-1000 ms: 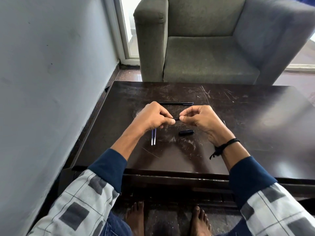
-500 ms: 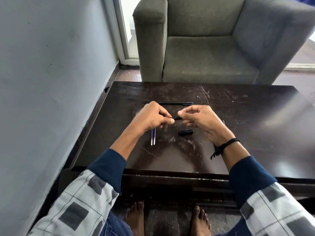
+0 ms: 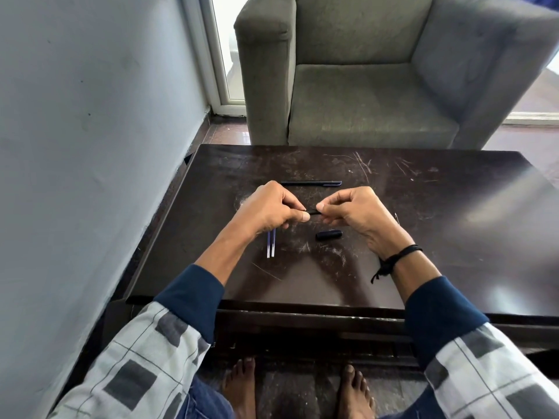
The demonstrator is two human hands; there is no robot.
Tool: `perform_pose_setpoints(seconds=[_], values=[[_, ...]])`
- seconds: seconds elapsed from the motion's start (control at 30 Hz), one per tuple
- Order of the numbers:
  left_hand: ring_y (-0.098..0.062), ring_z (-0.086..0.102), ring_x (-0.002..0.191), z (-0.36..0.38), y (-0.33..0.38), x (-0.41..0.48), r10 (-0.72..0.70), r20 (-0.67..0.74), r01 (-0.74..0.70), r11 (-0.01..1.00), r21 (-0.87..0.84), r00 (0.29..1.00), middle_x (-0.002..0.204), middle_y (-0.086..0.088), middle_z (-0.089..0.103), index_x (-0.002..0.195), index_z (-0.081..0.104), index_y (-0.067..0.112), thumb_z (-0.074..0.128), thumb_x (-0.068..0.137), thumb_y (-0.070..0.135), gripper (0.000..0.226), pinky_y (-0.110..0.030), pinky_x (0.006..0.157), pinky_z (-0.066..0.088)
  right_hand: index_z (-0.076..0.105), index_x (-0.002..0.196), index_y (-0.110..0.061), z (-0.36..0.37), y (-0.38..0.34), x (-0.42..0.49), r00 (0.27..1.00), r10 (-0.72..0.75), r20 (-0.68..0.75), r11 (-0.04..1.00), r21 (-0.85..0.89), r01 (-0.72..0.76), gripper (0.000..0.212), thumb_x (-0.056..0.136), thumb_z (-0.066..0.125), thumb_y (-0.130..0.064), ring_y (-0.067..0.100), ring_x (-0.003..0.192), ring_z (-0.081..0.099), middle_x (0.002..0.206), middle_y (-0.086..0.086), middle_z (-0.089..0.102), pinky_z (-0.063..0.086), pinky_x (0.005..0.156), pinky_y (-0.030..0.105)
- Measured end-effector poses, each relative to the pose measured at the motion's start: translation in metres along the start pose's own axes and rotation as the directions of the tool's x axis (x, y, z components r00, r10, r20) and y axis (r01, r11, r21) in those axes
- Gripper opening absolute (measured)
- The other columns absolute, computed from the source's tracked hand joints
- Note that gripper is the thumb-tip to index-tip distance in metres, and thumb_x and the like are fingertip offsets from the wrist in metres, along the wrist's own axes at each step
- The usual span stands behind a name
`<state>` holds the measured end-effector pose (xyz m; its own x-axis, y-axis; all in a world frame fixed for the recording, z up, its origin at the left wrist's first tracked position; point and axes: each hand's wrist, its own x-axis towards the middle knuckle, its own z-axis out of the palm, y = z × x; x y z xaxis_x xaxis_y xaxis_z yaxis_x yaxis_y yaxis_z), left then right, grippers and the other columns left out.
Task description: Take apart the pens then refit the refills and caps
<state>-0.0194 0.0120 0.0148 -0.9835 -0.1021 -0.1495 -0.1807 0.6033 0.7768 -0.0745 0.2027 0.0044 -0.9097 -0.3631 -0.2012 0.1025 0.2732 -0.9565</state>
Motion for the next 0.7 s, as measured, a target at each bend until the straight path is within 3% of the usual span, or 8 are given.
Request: perform_pose_setpoints(seconds=[0.13,0.27,0.37,0.47,0.6,0.7], values=[[-0.004,0.058,0.049,-0.0011,0.0011,0.0001,0.005,0.003,-0.005,1.000,-0.015,1.000,0.063,0.001,0.073,0.079,0.080,0.024,0.087,0.080,0.025,0.007,-0.011,0.054,0.046,0.074,0.090,-0.001,-0.0031,-0.0032,-0.0019,0.999,-0.030,0.016,0.999,0.032,0.030,0.014,0.079,0.082,0.002,0.006,0.063,0.066,0.078,0.007,0.070,0.053,0.062,0.016],[-0.005,0.058,0.050,-0.0016,0.0014,-0.0006,0.016,0.002,-0.016,1.000,-0.005,1.000,0.071,-0.006,0.076,0.079,0.080,0.024,0.086,0.080,0.024,0.006,-0.013,0.057,0.049,0.076,0.090,-0.005,-0.0012,-0.0012,0.0002,1.000,-0.016,-0.015,0.999,0.037,0.016,0.017,0.082,0.084,-0.018,0.012,0.071,0.070,0.079,0.005,0.074,0.058,0.069,0.022],[-0.006,0.058,0.051,-0.0005,0.0006,-0.0003,0.021,0.006,-0.021,1.000,0.011,1.000,0.067,-0.003,0.075,0.078,0.080,0.026,0.087,0.080,0.025,0.007,-0.016,0.061,0.049,0.076,0.087,-0.001,-0.0005,-0.0009,-0.0007,1.000,-0.012,-0.017,1.000,0.000,0.012,0.012,0.083,0.082,-0.010,0.013,0.065,0.067,0.070,0.007,0.072,0.057,0.062,0.019],[-0.006,0.059,0.051,-0.0003,0.0002,0.0000,0.019,0.006,-0.019,1.000,0.006,1.000,0.067,-0.002,0.075,0.079,0.080,0.026,0.086,0.080,0.026,0.006,-0.017,0.061,0.049,0.076,0.087,-0.002,-0.0026,-0.0024,-0.0017,1.000,-0.019,-0.006,1.000,-0.002,0.019,0.011,0.079,0.083,-0.003,0.013,0.069,0.069,0.076,0.007,0.073,0.057,0.064,0.018],[-0.009,0.060,0.053,-0.0017,0.0000,0.0004,0.016,0.006,-0.016,1.000,-0.011,1.000,0.073,-0.007,0.077,0.083,0.082,0.020,0.086,0.081,0.024,0.006,-0.020,0.061,0.051,0.077,0.091,-0.008,-0.0022,-0.0013,-0.0003,1.000,-0.003,0.005,0.999,0.038,0.003,0.019,0.079,0.086,-0.020,0.014,0.075,0.073,0.084,0.007,0.077,0.060,0.075,0.025],[-0.007,0.059,0.051,-0.0008,-0.0001,0.0004,0.017,0.002,-0.017,1.000,0.004,1.000,0.071,-0.005,0.076,0.080,0.081,0.023,0.087,0.080,0.025,0.005,-0.018,0.060,0.050,0.076,0.088,-0.004,0.0006,-0.0001,0.0000,1.000,0.015,-0.009,1.000,-0.004,-0.015,0.018,0.083,0.083,-0.020,0.013,0.068,0.068,0.075,0.007,0.075,0.058,0.067,0.021]])
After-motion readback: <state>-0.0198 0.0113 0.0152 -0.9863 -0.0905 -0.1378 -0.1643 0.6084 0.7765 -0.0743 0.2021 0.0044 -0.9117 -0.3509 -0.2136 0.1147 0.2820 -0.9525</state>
